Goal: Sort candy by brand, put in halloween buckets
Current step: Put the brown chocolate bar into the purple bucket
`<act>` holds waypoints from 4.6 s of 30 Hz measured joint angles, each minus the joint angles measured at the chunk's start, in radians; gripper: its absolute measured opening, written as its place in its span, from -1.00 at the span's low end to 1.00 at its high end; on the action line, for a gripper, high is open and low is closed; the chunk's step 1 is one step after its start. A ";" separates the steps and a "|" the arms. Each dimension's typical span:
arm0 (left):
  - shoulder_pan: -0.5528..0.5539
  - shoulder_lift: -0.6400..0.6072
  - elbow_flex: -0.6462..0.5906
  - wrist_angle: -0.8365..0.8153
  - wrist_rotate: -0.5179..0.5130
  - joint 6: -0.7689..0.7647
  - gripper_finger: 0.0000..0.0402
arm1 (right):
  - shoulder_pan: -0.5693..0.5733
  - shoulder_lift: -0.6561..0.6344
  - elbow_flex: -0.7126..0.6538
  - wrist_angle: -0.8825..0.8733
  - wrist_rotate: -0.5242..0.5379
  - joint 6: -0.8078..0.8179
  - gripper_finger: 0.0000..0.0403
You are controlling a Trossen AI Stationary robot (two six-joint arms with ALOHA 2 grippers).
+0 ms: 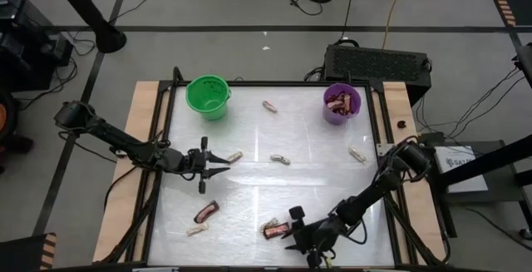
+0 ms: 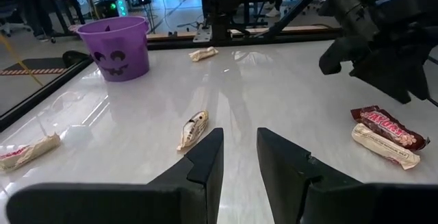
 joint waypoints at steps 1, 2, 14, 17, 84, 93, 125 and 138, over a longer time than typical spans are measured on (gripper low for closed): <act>0.000 0.000 0.000 0.000 0.000 0.000 -0.51 | -0.003 0.000 0.000 -0.022 -0.001 0.027 -0.31; 0.000 0.000 0.000 0.000 0.000 0.000 -0.51 | -0.007 0.000 0.000 -0.045 -0.001 0.057 -0.32; 0.000 0.000 0.000 0.000 -0.003 0.000 -0.51 | -0.031 -0.001 0.000 -0.064 -0.004 0.088 -0.42; 0.000 0.000 0.000 0.000 -0.003 0.000 -0.51 | -0.030 -0.020 0.001 -0.042 -0.004 0.047 -0.44; 0.000 0.000 0.000 0.000 -0.003 0.000 -0.51 | -0.424 -0.735 0.000 -1.384 0.563 0.668 -1.00; 0.000 0.000 0.000 0.000 -0.003 0.001 -0.51 | -0.767 -0.798 0.000 -1.551 0.561 0.759 -1.00; 0.002 0.000 0.000 0.000 -0.003 0.020 -0.51 | -1.125 -0.747 0.003 -1.406 0.302 0.536 -0.43; 0.002 0.000 0.000 -0.082 0.033 -0.044 -0.51 | -0.926 -0.720 0.016 -0.844 -0.020 0.284 -0.45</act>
